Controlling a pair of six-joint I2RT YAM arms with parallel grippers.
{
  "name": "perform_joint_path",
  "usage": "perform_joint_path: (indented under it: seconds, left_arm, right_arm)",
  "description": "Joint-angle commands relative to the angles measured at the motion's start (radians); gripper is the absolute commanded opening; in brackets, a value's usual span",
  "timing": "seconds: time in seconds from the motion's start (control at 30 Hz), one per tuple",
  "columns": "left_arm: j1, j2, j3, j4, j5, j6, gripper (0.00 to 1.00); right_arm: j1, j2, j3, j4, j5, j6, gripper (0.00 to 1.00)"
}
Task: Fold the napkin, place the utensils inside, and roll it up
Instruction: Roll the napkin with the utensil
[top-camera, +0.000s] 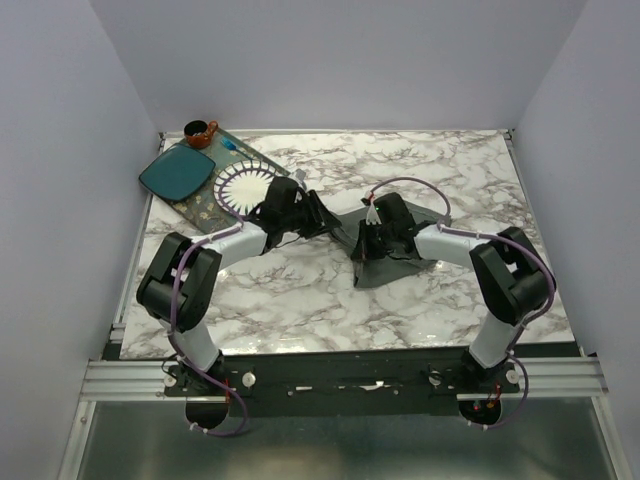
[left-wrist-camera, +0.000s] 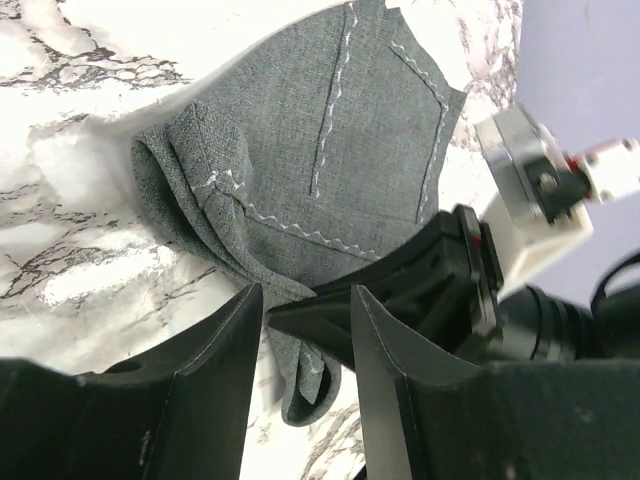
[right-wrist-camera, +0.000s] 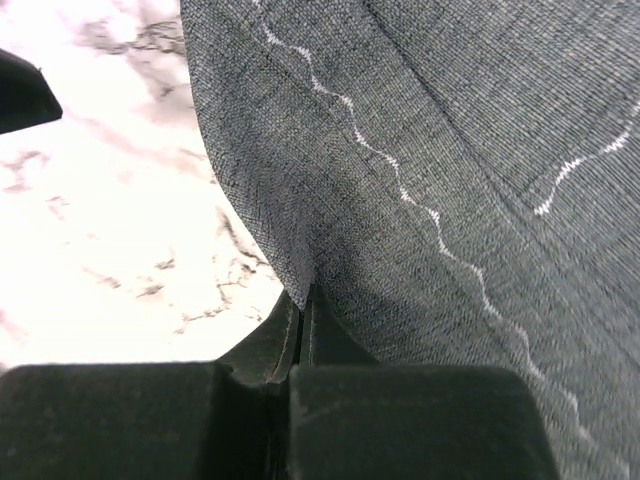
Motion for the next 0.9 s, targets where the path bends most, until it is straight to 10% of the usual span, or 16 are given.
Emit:
perform_joint_path:
  seconds: [0.0,0.3,0.7,0.87]
  left_arm:
    - [-0.002,-0.031,-0.039,-0.009,0.020,0.037,0.50]
    - [-0.003,0.074,-0.010,-0.020,-0.023,-0.020,0.81]
    - [-0.020,0.189,0.085,-0.041,-0.115,-0.036,0.81]
    - [-0.025,0.200,0.086,-0.027,-0.152,-0.029,0.63]
  right_arm:
    - [-0.086,0.090,-0.075,0.063,-0.333,0.036,0.00]
    - [-0.179,0.151,-0.087,0.096,-0.421,0.021,0.01]
    - [-0.202,0.174,-0.070,0.094,-0.449,0.000,0.00]
    - [-0.207,0.159,-0.061,0.076,-0.433,-0.023,0.00]
